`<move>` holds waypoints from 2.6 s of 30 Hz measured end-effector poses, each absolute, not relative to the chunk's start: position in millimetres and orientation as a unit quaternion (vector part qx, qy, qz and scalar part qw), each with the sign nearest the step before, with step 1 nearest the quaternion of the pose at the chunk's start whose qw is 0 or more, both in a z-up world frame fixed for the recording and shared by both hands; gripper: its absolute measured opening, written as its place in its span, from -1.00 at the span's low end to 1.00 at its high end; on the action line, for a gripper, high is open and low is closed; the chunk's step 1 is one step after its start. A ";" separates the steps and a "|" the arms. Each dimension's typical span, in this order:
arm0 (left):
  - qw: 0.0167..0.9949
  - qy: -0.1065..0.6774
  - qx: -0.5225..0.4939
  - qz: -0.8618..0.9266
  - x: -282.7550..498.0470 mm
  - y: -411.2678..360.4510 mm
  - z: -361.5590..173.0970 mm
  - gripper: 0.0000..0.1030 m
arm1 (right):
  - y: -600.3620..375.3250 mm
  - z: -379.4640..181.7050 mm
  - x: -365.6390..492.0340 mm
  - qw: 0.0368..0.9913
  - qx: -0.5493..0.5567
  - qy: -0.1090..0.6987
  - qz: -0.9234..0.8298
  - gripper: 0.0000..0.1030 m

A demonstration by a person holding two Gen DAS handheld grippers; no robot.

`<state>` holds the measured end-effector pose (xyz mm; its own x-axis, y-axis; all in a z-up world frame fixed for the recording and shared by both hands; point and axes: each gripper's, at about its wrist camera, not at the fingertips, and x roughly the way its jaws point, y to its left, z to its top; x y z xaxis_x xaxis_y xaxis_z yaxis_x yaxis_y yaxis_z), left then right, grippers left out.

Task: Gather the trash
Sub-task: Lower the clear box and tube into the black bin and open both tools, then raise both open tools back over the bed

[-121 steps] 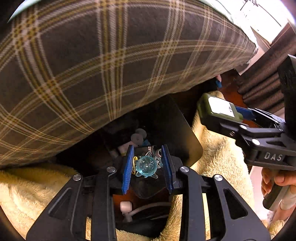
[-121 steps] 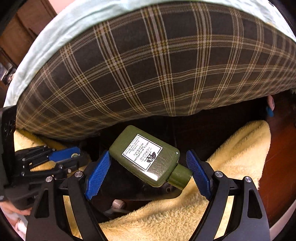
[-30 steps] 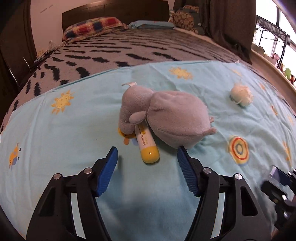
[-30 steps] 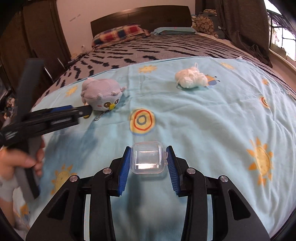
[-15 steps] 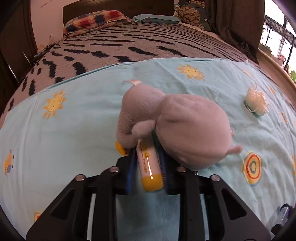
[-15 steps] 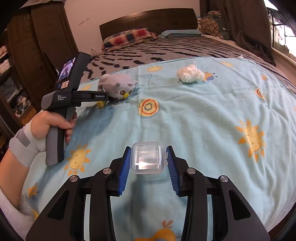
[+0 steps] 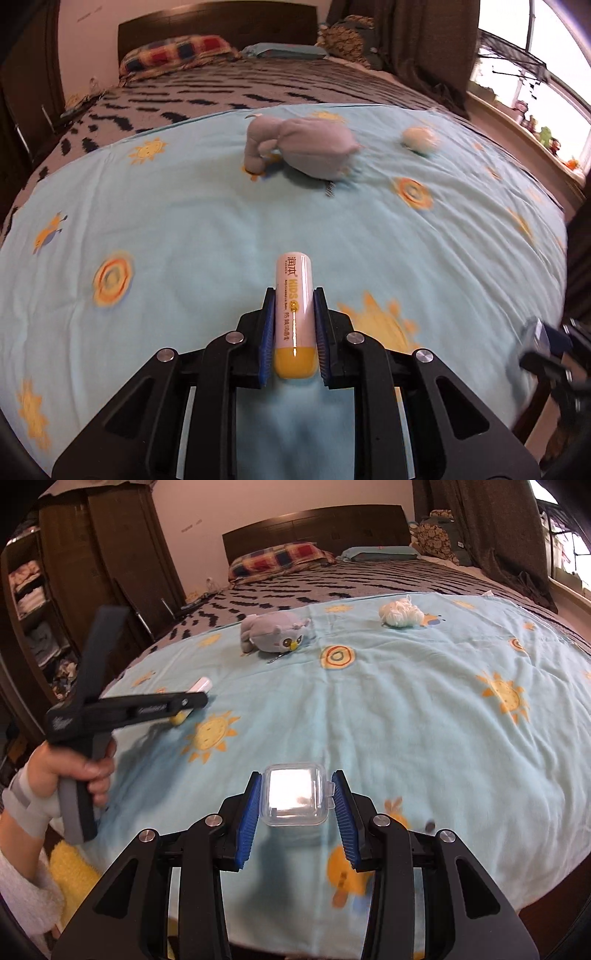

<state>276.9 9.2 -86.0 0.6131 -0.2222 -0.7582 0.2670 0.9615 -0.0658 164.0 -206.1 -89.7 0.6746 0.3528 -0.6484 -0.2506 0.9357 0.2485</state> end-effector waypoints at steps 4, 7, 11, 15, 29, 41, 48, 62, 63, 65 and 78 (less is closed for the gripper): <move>0.904 0.395 0.042 -0.161 208.9 11.2 -78.5 -0.64 | -207.2 -92.0 131.8 0.916 0.068 0.358 0.167 -0.23; 0.907 0.382 0.050 -0.172 164.8 11.0 -80.0 -0.64 | -207.9 -100.5 103.7 0.915 0.068 0.360 0.169 -0.23; 0.906 0.380 0.053 -0.180 113.7 5.8 -93.0 -0.64 | -207.9 -115.5 71.0 0.910 0.068 0.373 0.167 -0.23; 0.908 0.374 0.064 -0.180 73.1 -3.3 -112.6 -0.64 | -210.0 -135.0 47.8 0.903 0.066 0.395 0.155 -0.23; 0.845 0.477 0.053 -0.236 57.0 -42.9 -210.2 -0.65 | -208.6 -201.2 37.8 0.872 0.066 0.471 0.115 -0.23; 0.795 0.550 0.027 -0.254 66.3 -53.7 -268.5 -0.65 | -194.4 -250.9 41.9 0.846 0.040 0.522 0.098 -0.23; 0.798 0.548 0.032 -0.249 64.6 -55.0 -266.6 -0.57 | -189.1 -257.3 41.9 0.843 0.046 0.528 0.096 -0.21; 0.841 0.489 0.061 -0.223 63.0 -36.4 -221.2 0.36 | -216.2 -221.1 61.1 0.862 0.075 0.498 0.063 0.71; 0.845 0.482 0.065 -0.224 62.4 -34.9 -215.2 0.46 | -218.2 -217.1 61.3 0.864 0.077 0.493 0.063 0.78; 0.852 0.468 0.071 -0.223 61.1 -34.3 -202.5 0.57 | -221.6 -212.1 59.2 0.866 0.083 0.488 0.064 0.80; 0.879 0.414 0.061 -0.230 60.7 -19.1 -127.2 0.76 | -226.7 -133.5 56.6 0.902 0.089 0.413 0.086 0.88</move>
<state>60.7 -19.1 -127.2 0.5521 -0.3536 -0.7551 0.4548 0.8868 -0.0828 56.6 -226.7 -133.5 0.6434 0.2290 -0.7305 -0.0810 0.9692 0.2325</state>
